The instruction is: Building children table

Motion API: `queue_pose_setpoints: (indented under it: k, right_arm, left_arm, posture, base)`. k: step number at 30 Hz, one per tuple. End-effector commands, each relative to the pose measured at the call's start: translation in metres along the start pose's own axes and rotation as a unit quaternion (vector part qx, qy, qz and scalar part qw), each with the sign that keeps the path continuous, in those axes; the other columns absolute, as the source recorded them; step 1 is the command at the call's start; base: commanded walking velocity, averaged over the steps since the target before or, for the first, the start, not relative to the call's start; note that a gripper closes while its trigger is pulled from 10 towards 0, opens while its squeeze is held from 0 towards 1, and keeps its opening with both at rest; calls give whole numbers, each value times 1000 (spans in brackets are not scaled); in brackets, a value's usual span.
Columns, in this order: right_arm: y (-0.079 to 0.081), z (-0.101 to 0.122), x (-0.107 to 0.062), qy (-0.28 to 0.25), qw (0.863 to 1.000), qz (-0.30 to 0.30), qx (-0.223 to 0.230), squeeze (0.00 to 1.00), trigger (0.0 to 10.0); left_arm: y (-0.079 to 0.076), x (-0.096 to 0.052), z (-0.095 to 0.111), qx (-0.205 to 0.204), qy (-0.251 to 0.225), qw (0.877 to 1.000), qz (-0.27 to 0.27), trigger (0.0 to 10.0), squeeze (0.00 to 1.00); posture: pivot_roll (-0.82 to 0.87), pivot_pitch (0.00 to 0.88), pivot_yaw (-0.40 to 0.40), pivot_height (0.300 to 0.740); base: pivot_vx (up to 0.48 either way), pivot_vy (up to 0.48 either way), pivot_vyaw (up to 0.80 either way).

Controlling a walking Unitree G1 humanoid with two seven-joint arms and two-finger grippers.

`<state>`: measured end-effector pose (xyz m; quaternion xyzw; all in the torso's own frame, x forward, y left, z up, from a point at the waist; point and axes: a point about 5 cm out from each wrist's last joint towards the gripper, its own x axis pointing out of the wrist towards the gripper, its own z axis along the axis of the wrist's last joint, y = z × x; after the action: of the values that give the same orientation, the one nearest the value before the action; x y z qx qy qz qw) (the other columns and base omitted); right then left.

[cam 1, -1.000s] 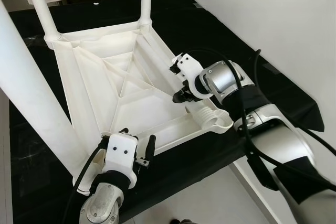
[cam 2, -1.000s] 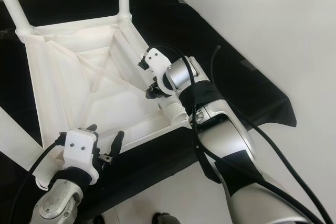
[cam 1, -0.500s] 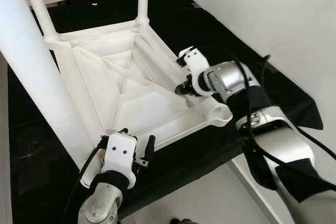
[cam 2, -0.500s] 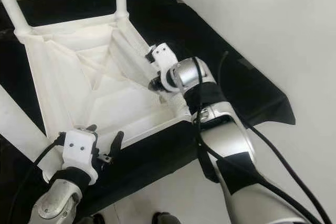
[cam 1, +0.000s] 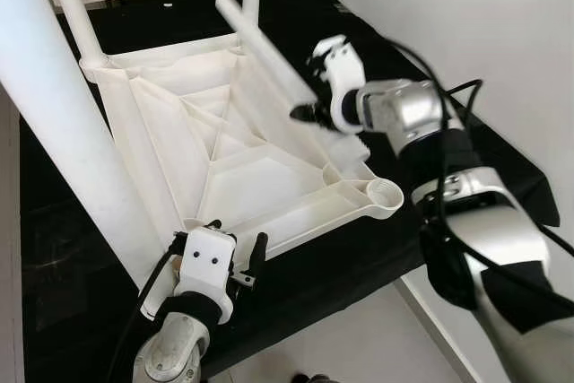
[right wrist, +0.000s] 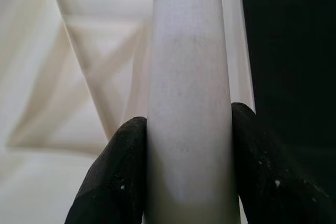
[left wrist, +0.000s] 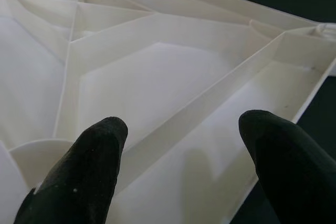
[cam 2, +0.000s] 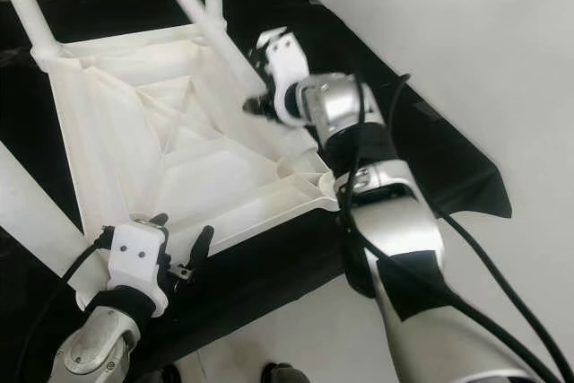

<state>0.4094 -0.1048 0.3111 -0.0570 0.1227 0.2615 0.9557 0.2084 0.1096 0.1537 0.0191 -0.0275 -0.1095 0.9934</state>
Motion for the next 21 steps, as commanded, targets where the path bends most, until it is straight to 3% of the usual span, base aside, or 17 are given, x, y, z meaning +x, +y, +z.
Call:
queue_pose_setpoints:
  k: [1, 5, 8, 14, 21]
  right_arm:
    - [-6, 6, -4, -37, 999, -4, 22, 0, 10000]
    - [-21, 5, -9, -108, 991, -22, 70, 0, 10000]
    - [-33, -1, -19, -182, 981, -39, 56, 0, 10000]
    - [-34, -13, -28, -224, 971, 5, 87, 0, 10000]
    - [-27, -29, -42, -277, 953, 54, 111, 0, 10000]
  left_arm:
    - [1, -1, 0, -8, 4, 1000, -8, 10000, 0]
    - [0, 6, 6, -30, -12, 999, -30, 10000, 0]
    - [-10, 14, 14, -61, -27, 995, -76, 10000, 0]
    - [-20, 22, 14, -60, -25, 993, -100, 10000, 0]
    - [-16, 29, 25, -90, -48, 989, -111, 10000, 0]
  posture:
    - [-96, 169, -104, 740]
    - [-100, 162, -97, 740]
    - [-114, 161, -81, 740]
    - [-119, 159, -70, 740]
    - [-124, 155, -51, 740]
  base:
    - [0, 0, 0]
    - [0, 0, 0]
    - [0, 0, 0]
    - [0, 0, 0]
    - [0, 0, 0]
